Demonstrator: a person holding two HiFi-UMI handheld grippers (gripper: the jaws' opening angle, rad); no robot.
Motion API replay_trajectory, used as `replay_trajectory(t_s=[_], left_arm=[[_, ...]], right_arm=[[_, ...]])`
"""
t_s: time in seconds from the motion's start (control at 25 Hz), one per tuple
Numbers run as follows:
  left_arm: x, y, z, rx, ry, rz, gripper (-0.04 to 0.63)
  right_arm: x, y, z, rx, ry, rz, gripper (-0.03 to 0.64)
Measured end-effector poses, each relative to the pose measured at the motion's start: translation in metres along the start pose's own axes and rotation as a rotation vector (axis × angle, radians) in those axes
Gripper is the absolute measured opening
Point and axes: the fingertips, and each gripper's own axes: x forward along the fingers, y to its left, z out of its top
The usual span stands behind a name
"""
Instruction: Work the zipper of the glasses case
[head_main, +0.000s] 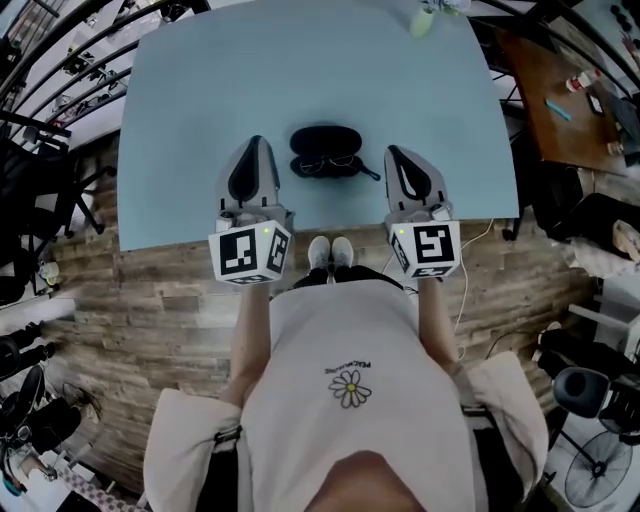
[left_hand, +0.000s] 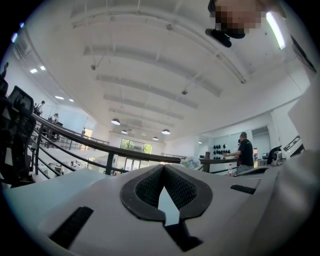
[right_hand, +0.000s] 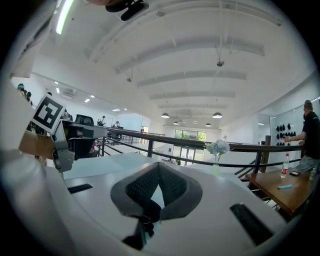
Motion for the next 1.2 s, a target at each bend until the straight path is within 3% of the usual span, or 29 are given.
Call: replay_trajectory(t_s=[0.28, 0.44, 0.56, 0.68, 0.84, 1.08, 1.2], left_arm=[[0.013, -0.003, -0.015, 0.012, 0.063, -0.017, 0.016], [0.039, -0.009, -0.039, 0.018, 0.151, -0.099, 0.046], [0.072, -0.017, -0.074, 0.047, 0.293, -0.213, 0.032], [0.106, -0.017, -0.119, 0.102, 0.466, -0.277, 0.017], [0.133, -0.018, -0.171, 0.076, 0.675, -0.369, 0.017], [0.146, -0.021, -0.207, 0.093, 0.881, -0.458, 0.017], [0.148, -0.029, -0.224, 0.061, 0.991, -0.527, 0.017]], right_arm=[[0.007, 0.002, -0.007, 0.02, 0.016, 0.035, 0.008], [0.009, 0.015, -0.019, 0.025, 0.047, 0.073, 0.008], [0.014, 0.024, -0.03, 0.049, 0.075, 0.108, 0.008], [0.023, 0.035, -0.049, 0.073, 0.109, 0.14, 0.008], [0.035, 0.054, -0.078, 0.061, 0.176, 0.192, 0.008], [0.046, 0.071, -0.113, 0.027, 0.271, 0.267, 0.008], [0.05, 0.077, -0.127, 0.019, 0.308, 0.292, 0.008]])
